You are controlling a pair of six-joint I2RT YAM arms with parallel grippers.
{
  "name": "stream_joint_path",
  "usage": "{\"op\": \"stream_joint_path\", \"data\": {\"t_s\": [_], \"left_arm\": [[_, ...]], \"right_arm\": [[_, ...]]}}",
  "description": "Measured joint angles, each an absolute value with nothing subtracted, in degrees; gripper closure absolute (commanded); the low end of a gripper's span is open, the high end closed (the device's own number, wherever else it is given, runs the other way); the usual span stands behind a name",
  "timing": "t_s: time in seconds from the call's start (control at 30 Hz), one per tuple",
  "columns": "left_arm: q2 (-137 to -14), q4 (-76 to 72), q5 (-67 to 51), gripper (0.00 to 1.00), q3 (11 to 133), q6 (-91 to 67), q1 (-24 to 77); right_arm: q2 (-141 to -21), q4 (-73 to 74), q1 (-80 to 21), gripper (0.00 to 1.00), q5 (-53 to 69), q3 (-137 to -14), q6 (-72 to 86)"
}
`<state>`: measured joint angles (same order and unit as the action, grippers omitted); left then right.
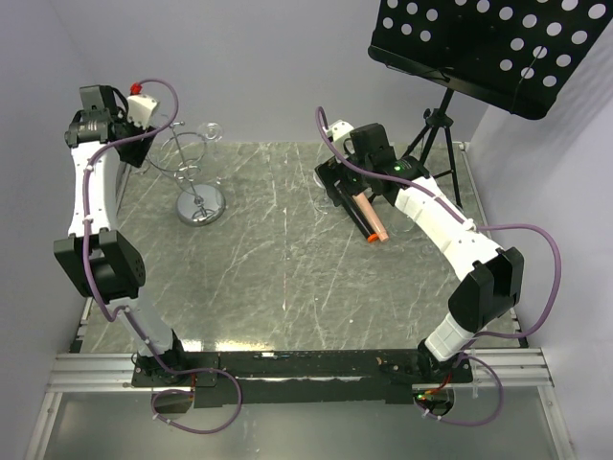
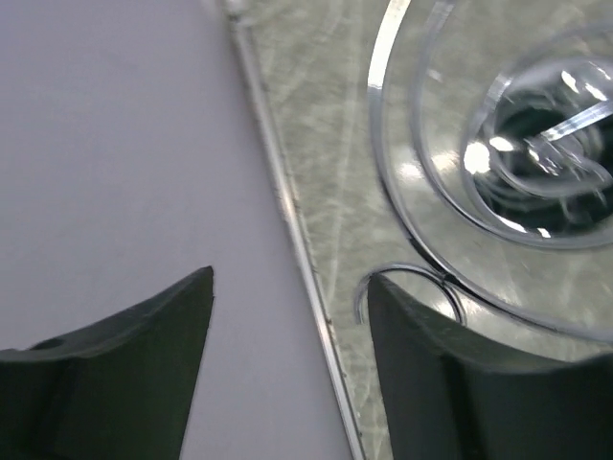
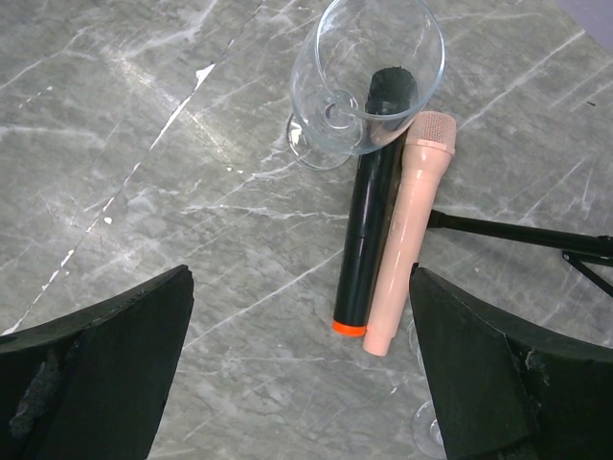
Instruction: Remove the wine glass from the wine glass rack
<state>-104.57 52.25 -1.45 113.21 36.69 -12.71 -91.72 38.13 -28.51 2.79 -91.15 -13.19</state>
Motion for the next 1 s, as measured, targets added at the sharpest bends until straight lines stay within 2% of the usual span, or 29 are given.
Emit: {"op": "stream_joint_path", "data": {"t_s": [0.2, 0.47, 0.6, 0.8, 1.0], "left_arm": [[-103.83, 42.98, 3.16, 0.22, 109.93, 34.24, -13.02], [-102.67, 41.32, 6.11, 0.16, 107.87, 29.85, -13.56], [-97.25, 40.01, 5.61, 0.15, 103.79, 27.03, -15.09], [-86.35, 39.20, -3.77, 0.16, 98.70, 23.00, -16.32], [-84.60, 37.71, -16.32, 0.23, 97.91, 13.47, -16.03]], "right_arm": [[-91.72, 38.13, -28.51, 0.00, 2.63, -91.11, -13.19], [-91.72, 38.11, -28.51, 0.00, 2.50, -90.35, -13.41], [-91.72, 38.15, -28.51, 0.00, 2.52, -90.08, -13.41], [-91.77, 38.15, -28.56, 0.00, 3.09, -90.11, -13.08], [-91.98, 38.17, -29.19, 0.00, 3.88, -90.30, -12.88]]}}
